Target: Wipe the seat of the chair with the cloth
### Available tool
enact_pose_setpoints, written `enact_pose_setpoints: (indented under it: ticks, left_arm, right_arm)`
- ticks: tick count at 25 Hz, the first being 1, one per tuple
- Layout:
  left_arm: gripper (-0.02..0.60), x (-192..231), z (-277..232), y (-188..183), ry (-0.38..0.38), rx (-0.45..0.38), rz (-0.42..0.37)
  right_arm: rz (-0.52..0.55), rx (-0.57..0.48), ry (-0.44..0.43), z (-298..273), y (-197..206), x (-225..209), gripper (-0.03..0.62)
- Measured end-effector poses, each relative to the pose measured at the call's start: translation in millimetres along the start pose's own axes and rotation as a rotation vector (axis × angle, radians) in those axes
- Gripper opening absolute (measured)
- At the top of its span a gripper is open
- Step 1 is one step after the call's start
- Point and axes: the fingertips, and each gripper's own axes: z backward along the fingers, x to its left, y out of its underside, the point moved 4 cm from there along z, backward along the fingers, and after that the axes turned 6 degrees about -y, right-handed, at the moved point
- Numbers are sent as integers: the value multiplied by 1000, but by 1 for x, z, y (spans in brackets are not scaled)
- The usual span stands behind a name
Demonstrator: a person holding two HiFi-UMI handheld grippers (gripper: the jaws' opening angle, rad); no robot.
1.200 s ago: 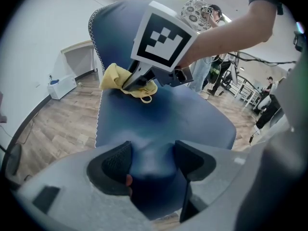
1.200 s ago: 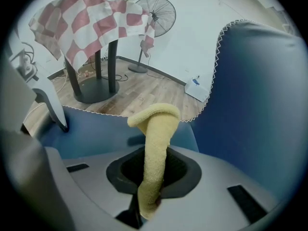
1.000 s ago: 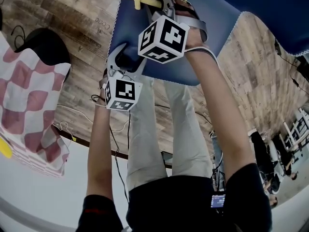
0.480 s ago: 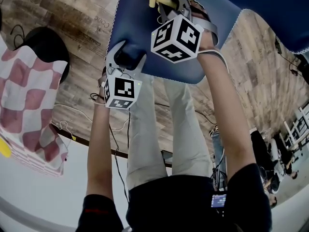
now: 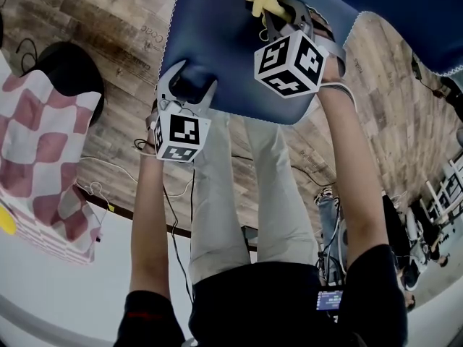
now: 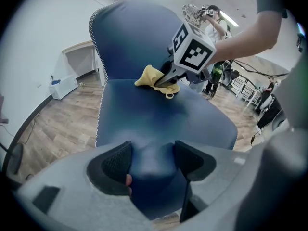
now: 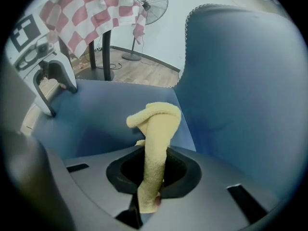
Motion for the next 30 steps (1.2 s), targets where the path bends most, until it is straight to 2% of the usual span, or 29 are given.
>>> enact_pose_setpoints:
  ticks: [11, 19, 25, 30]
  left_arm:
    - [288, 0, -1, -1, 7, 4, -1]
    - [290, 1, 1, 2, 11, 9, 1]
    - [289, 0, -1, 0, 15, 10, 2]
    - [290, 0, -1, 1, 14, 5, 0]
  right_arm:
    - [-121, 50, 48, 21, 61, -14, 49]
    - [-162, 111, 81, 38, 105, -21, 49]
    - [-234, 132, 114, 45, 128, -29, 49]
    - [-217, 148, 114, 43, 127, -27, 49]
